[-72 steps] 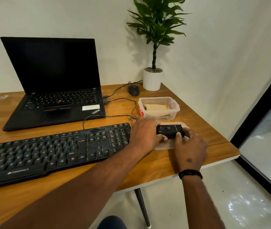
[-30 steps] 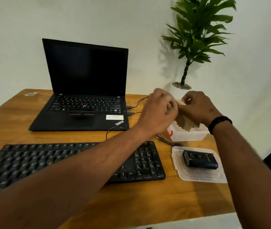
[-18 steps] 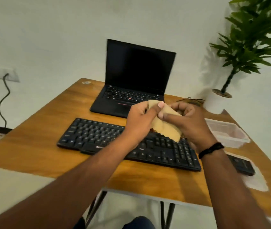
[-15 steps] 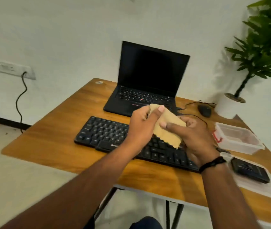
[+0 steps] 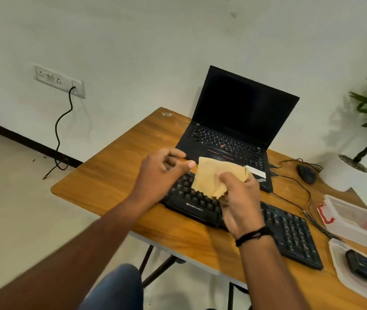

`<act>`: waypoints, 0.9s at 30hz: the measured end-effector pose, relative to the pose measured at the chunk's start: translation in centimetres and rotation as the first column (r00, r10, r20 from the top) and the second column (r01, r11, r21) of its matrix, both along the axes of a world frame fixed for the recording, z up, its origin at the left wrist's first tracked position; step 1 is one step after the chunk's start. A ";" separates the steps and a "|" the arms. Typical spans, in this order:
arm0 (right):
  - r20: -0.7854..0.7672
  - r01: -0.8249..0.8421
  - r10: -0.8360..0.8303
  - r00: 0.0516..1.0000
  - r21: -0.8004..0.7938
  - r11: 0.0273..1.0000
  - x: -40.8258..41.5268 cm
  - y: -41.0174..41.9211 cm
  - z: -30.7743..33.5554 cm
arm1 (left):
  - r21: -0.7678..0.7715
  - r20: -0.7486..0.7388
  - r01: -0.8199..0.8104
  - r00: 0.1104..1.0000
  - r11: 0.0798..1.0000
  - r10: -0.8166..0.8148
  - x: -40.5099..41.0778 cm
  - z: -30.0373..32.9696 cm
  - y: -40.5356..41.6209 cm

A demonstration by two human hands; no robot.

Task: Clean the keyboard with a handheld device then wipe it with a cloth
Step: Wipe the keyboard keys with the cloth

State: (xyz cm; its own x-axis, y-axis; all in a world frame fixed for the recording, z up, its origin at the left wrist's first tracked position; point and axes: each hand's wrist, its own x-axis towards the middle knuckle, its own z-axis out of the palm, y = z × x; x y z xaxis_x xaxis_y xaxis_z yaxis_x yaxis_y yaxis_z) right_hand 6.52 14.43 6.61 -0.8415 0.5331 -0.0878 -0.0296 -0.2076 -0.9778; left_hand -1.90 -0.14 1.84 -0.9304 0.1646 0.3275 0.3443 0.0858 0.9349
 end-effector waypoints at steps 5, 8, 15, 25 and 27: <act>0.037 0.030 -0.061 0.997 0.552 0.833 -3.9 -1.6 0.1 | -0.372 0.090 0.178 0.984 0.911 -0.156 -4.0 -1.6 -7.9; 0.055 -0.011 -0.055 0.997 0.804 0.595 -6.9 -3.2 -0.2 | -0.574 0.184 0.376 0.925 0.728 -0.333 -5.3 -2.1 -8.4; 0.284 -0.290 0.062 0.957 0.944 0.155 -11.2 -7.8 -3.6 | -0.691 0.098 0.309 0.936 0.654 -0.339 -6.5 -2.8 -6.9; 0.530 -0.539 0.312 0.789 0.840 -0.063 -4.7 -5.7 -1.0 | -0.709 0.087 0.286 0.943 0.645 -0.322 -6.8 -3.1 -7.0; 0.607 -0.606 0.309 0.732 0.787 -0.111 -3.9 -5.1 0.5 | -0.717 0.085 0.284 0.942 0.637 -0.325 -7.0 -3.4 -7.0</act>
State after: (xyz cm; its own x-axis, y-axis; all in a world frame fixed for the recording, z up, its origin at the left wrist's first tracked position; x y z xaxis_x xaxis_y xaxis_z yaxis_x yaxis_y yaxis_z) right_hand 2.66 9.31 7.12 -0.9664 -0.2368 -0.1004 -0.2000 0.9374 -0.2852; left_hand -8.87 -7.17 -1.56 -0.7712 0.6359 0.0297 0.5157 0.5967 0.6148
